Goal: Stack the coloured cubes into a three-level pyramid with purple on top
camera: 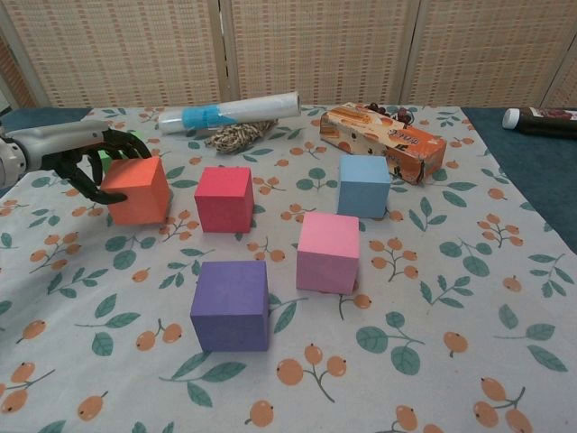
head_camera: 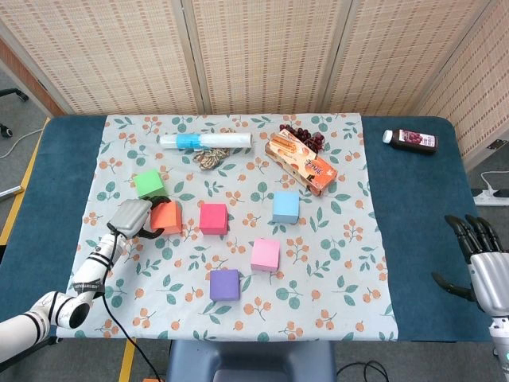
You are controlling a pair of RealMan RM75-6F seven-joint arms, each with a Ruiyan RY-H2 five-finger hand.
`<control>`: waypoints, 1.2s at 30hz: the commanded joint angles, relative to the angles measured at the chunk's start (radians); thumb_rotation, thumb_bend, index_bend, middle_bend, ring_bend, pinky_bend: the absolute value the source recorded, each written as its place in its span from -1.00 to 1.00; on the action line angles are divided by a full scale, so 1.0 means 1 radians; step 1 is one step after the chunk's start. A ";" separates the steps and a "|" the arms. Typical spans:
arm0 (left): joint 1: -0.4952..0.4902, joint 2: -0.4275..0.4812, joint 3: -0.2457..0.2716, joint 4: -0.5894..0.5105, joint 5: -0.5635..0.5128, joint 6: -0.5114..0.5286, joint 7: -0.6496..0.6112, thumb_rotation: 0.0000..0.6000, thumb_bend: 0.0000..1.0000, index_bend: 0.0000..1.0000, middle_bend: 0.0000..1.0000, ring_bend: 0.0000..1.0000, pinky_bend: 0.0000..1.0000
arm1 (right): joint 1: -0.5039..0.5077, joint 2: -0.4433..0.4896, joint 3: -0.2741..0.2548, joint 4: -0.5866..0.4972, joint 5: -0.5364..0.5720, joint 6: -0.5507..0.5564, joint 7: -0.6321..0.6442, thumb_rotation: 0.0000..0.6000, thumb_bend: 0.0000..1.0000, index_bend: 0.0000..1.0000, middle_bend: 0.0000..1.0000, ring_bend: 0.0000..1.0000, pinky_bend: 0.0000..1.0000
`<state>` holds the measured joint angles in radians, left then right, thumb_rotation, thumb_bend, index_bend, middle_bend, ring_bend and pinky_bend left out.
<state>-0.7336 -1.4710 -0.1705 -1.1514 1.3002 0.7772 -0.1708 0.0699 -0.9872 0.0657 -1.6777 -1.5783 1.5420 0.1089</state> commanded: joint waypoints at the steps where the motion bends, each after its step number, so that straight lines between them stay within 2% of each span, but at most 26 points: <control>1: -0.025 -0.010 -0.003 0.015 0.022 -0.012 -0.021 1.00 -0.32 -0.43 -0.27 -0.31 -0.09 | -0.002 0.003 -0.001 -0.006 -0.001 0.002 -0.007 1.00 -0.88 -1.00 -0.82 -1.00 -0.89; 11: -0.088 -0.059 0.008 0.083 0.064 -0.045 -0.059 1.00 -0.32 -0.45 -0.28 -0.33 -0.12 | -0.019 0.003 -0.004 -0.020 0.008 0.018 -0.026 1.00 -0.88 -1.00 -0.82 -1.00 -0.89; 19: -0.110 -0.071 0.022 0.094 0.095 -0.036 -0.072 1.00 -0.32 -0.45 -0.29 -0.34 -0.20 | -0.024 0.000 -0.004 -0.019 0.016 0.020 -0.028 1.00 -0.88 -1.00 -0.82 -1.00 -0.89; 36: -0.132 -0.109 0.037 0.137 0.090 -0.041 -0.083 1.00 -0.32 -0.46 -0.30 -0.37 -0.20 | -0.026 0.002 -0.001 -0.013 0.029 0.010 -0.022 1.00 -0.88 -1.00 -0.82 -1.00 -0.89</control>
<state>-0.8648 -1.5791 -0.1339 -1.0146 1.3907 0.7363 -0.2542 0.0440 -0.9847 0.0643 -1.6906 -1.5495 1.5519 0.0870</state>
